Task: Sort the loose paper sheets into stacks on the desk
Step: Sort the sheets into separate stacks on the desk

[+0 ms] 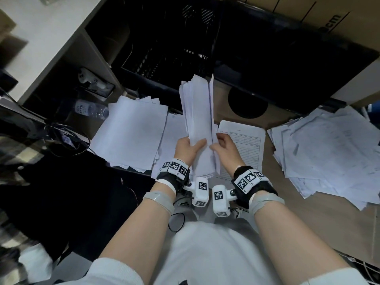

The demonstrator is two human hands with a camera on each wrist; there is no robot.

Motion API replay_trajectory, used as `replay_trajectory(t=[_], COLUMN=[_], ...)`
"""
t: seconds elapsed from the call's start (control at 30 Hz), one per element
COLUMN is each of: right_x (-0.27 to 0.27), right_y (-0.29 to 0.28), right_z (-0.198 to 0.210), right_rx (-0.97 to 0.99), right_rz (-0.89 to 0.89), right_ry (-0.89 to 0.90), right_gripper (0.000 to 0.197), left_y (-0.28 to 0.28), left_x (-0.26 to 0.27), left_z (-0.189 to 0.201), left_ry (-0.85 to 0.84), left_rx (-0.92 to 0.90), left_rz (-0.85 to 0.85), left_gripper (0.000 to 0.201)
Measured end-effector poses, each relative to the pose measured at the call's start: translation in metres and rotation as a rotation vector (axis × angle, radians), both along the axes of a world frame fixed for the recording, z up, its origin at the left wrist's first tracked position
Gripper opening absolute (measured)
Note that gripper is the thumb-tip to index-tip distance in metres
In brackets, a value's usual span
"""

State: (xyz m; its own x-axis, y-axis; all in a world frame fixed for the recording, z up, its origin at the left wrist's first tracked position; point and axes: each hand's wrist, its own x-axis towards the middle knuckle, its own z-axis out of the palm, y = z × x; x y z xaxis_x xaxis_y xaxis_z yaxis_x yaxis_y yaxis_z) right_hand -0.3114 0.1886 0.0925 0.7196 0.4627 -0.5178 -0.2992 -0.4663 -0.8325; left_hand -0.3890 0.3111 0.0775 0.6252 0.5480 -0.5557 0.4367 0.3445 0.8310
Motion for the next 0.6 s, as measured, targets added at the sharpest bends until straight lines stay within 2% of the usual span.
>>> replay_trajectory(t=[0.07, 0.23, 0.47, 0.6], right_x=[0.009, 0.029, 0.043, 0.045], right_y=[-0.011, -0.049, -0.071, -0.082], right_z=[-0.007, -0.021, -0.035, -0.052], right_rx=[-0.093, -0.325, -0.331, -0.41], right_rz=[-0.074, -0.104, -0.103, -0.125], right_ry=[-0.052, -0.209, -0.214, -0.135], right_gripper=[0.024, 0.034, 0.026, 0.024], left_y=[0.0, -0.005, -0.019, -0.031], left_x=[-0.003, -0.003, -0.012, -0.016], left_z=[-0.005, -0.009, -0.014, -0.018], left_ry=[0.047, 0.058, 0.1, 0.16], left_rx=[0.042, 0.072, 0.146, 0.204], left_rz=[0.076, 0.132, 0.25, 0.262], left_gripper=[0.023, 0.021, 0.007, 0.016])
